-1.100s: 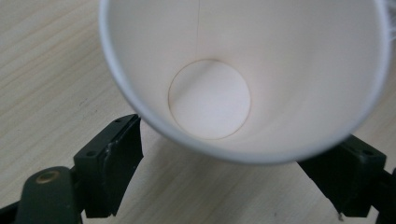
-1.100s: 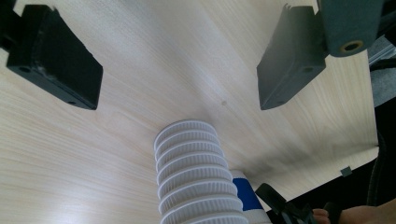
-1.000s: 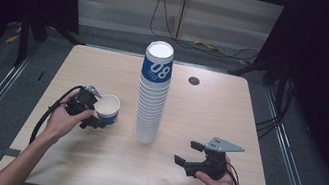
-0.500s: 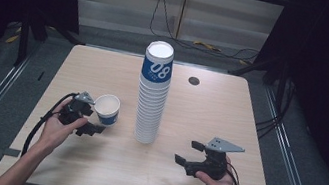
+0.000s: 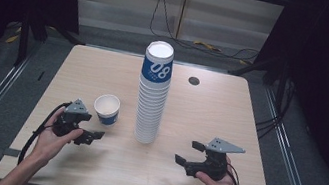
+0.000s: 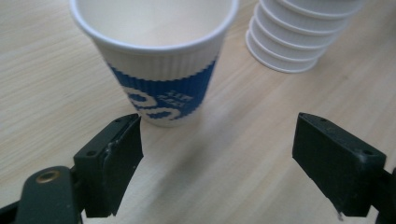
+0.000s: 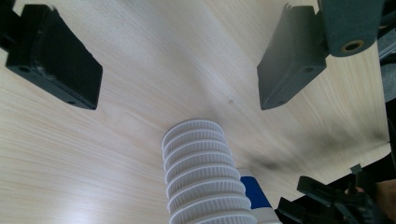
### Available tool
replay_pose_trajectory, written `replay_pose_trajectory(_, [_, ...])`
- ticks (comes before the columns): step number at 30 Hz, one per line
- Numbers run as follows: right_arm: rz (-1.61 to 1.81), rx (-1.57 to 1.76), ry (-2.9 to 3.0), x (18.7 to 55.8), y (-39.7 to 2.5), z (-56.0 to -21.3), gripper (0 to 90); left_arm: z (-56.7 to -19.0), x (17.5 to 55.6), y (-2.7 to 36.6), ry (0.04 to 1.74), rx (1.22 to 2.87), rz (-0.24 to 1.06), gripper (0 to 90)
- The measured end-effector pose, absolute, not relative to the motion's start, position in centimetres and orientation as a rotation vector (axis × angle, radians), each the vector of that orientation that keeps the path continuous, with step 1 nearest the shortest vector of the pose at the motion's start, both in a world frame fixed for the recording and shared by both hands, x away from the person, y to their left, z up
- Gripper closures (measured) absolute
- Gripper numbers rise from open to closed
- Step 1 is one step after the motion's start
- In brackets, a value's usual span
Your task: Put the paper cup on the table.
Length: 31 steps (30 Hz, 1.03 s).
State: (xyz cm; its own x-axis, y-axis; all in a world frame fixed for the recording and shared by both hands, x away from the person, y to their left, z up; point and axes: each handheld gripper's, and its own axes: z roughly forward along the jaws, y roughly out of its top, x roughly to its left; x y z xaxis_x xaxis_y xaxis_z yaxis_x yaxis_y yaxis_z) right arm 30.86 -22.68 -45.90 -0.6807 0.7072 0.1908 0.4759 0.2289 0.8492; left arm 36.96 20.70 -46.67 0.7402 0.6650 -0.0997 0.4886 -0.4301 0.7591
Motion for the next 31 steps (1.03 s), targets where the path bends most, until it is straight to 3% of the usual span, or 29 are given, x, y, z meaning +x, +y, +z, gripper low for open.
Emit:
replay_pose_trajectory(5, [1.425,1.115,2.269,30.8,-22.6,-46.0,14.2,-47.7,35.6,19.8,0.887,2.08,0.301,15.9])
replay_pose_trajectory(20, [1.433,1.109,2.263,30.8,-22.3,-46.1,15.2,-48.5,31.9,17.8,0.835,1.959,0.195,16.0])
replay_pose_trajectory(31, [1.408,1.083,2.294,30.8,-21.5,-46.5,16.0,-49.4,32.3,17.5,0.819,1.982,0.154,16.1])
